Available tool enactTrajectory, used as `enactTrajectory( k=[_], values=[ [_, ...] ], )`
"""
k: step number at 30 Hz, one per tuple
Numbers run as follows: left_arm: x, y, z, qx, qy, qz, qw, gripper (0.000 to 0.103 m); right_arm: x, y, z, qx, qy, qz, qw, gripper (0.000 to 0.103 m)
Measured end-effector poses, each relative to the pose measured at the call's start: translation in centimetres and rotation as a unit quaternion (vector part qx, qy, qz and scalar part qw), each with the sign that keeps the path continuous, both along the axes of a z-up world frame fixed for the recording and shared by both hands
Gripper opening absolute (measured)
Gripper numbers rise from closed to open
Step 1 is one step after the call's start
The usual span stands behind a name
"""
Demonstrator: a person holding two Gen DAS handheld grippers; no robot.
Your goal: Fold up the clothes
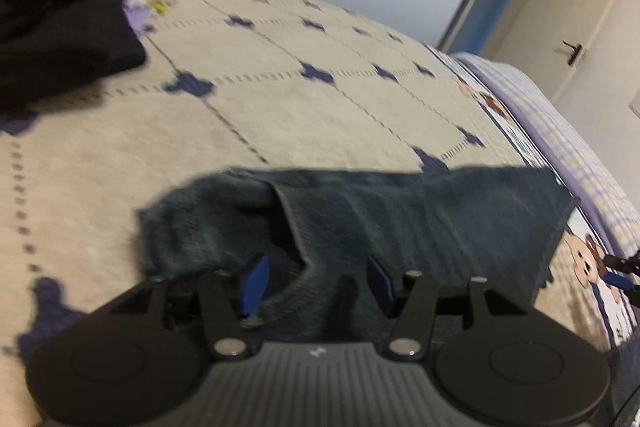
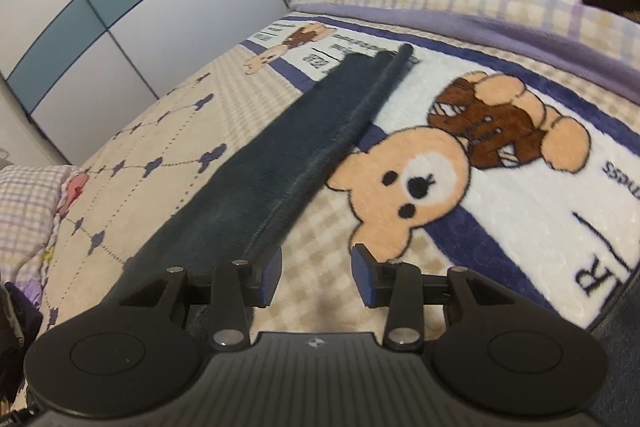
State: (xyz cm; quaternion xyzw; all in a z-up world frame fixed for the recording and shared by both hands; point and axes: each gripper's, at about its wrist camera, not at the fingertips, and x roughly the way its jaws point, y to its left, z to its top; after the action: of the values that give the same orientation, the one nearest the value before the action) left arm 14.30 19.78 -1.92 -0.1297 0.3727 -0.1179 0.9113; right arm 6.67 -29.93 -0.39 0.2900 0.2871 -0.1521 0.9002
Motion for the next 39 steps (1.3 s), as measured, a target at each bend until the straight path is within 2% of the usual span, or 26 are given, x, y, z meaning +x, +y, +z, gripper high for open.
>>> enactTrajectory(
  k=[4,6,9,11,18,22,25,29,33,39],
  values=[
    [-1.1,1.9,0.6,-0.01,-0.031,0.035,0.9989,0.053,0.3,0.3,0.4,0.001,-0.006,0.012,1.0,0.042],
    [-1.0,1.9,0.0,-0.016,-0.035,0.022,0.999,0.046,0.4,0.4,0.4,0.0,-0.007,0.014,1.0,0.042],
    [-0.2,0.4,-1.1,0.018,-0.019,-0.004,0.9996,0.045,0.5,0.8,0.4,-0.001,-0.005,0.025,1.0,0.043],
    [0.3,-0.8,-1.7,0.056,-0.009,-0.007,0.9984,0.045,0.6,0.8,0.4,-0.003,-0.001,0.03,1.0,0.043],
    [-0.3,-2.4,-1.0,0.117,-0.021,0.033,0.9924,0.047,0.8,0.2,0.3,-0.006,0.004,0.025,1.0,0.044],
    [-1.6,-2.8,-0.4,0.115,-0.048,0.075,0.9894,0.046,1.2,0.7,0.1,-0.02,0.013,0.033,0.999,0.045],
    [-2.3,-3.8,0.0,0.102,-0.07,0.075,0.9895,0.047,1.5,2.2,-0.2,-0.037,0.018,0.054,0.998,0.046],
    [-3.0,-5.3,-0.5,0.095,-0.086,0.029,0.9913,0.052,1.6,4.9,-0.6,-0.058,0.015,0.089,0.994,0.048],
    [-3.6,-6.6,-1.9,0.133,-0.099,0.002,0.9862,0.052,1.4,8.1,-1.4,-0.067,0.011,0.126,0.99,0.05],
    [-5.1,-7.0,-1.6,0.155,-0.113,0.004,0.9814,0.052,-1.1,13.5,-1.5,-0.102,-0.012,0.207,0.973,0.05]
  ],
)
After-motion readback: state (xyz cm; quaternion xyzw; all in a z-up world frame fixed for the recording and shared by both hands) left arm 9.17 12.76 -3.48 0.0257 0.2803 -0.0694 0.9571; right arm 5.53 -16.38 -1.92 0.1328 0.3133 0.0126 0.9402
